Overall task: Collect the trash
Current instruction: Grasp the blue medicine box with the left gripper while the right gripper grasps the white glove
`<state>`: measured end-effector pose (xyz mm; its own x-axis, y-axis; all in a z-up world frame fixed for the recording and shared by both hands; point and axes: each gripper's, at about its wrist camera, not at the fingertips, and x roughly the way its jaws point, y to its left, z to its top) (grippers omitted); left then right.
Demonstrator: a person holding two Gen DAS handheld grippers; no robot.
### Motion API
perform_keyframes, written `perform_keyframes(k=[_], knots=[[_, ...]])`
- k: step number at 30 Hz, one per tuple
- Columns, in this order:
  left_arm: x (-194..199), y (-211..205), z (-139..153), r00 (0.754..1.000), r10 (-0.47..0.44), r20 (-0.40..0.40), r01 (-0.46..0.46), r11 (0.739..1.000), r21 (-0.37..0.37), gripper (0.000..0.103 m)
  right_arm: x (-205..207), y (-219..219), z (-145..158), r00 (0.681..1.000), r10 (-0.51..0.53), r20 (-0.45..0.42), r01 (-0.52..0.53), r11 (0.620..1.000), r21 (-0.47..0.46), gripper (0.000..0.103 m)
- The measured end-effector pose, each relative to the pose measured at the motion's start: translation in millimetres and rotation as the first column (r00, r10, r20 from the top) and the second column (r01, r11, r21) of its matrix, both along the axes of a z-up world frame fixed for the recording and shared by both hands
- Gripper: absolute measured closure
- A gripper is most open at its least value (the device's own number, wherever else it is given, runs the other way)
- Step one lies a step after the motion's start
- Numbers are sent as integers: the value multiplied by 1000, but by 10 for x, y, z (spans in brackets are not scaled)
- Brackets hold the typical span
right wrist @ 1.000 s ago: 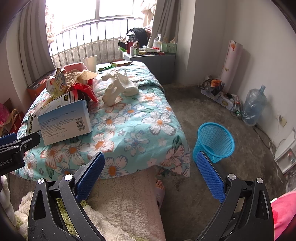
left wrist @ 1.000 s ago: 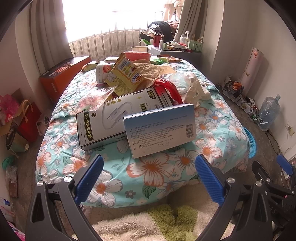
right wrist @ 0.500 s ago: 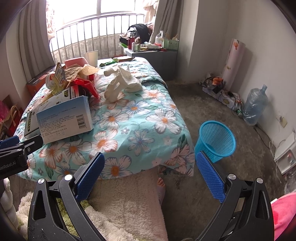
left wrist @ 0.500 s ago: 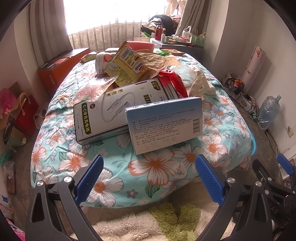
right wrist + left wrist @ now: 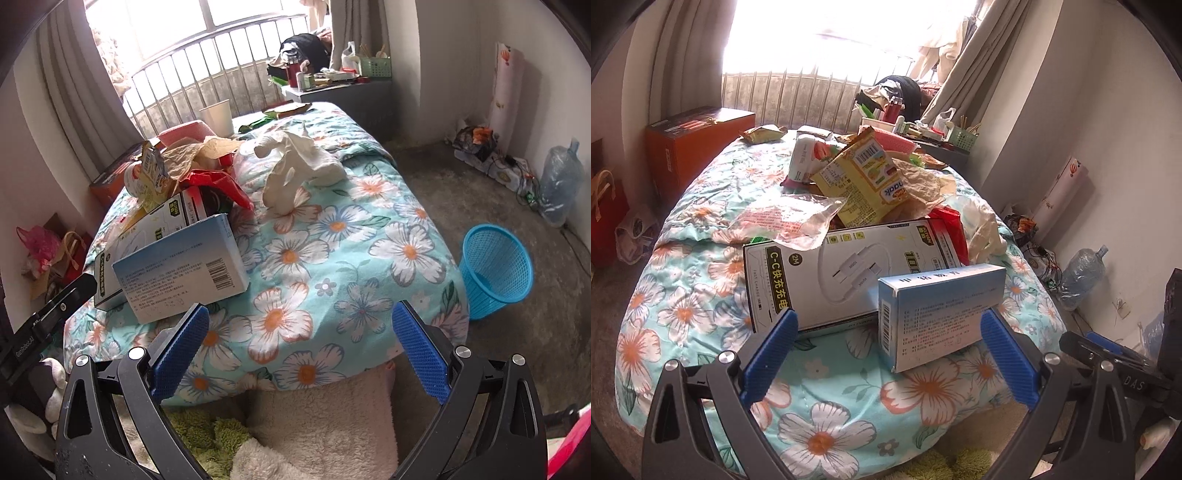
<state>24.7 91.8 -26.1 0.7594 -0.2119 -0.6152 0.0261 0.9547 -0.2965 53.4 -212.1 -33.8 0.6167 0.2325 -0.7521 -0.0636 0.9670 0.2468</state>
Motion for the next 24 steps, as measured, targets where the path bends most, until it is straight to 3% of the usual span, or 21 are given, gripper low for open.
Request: perform_keyframes(k=[2, 4, 6, 10, 15, 20, 24], knots=[[40, 57, 50, 998, -46, 44, 46, 999, -15, 13, 118, 19, 18, 1000, 13, -13, -12, 997, 80, 10], [121, 110, 45, 994, -101, 42, 104, 992, -75, 17, 231, 45, 20, 999, 19, -27, -15, 991, 133, 14], [206, 134, -15, 989, -147, 13, 147, 978, -145, 26, 337, 75, 12, 999, 22, -39, -15, 986, 166, 22], [371, 70, -246, 972, -214, -96, 192, 961, -197, 40, 525, 154, -25, 997, 44, -57, -29, 972, 233, 36], [493, 10, -437, 955, -247, -167, 203, 948, -245, 46, 731, 240, -170, 990, 100, -96, -65, 948, 313, 56], [511, 11, -428, 951, -290, -104, 245, 916, -317, 52, 830, 226, -307, 980, 125, -152, -53, 913, 405, 65], [462, 37, -317, 933, -359, -11, 323, 852, -413, 52, 852, 127, -333, 980, 112, -165, -33, 907, 421, 65]])
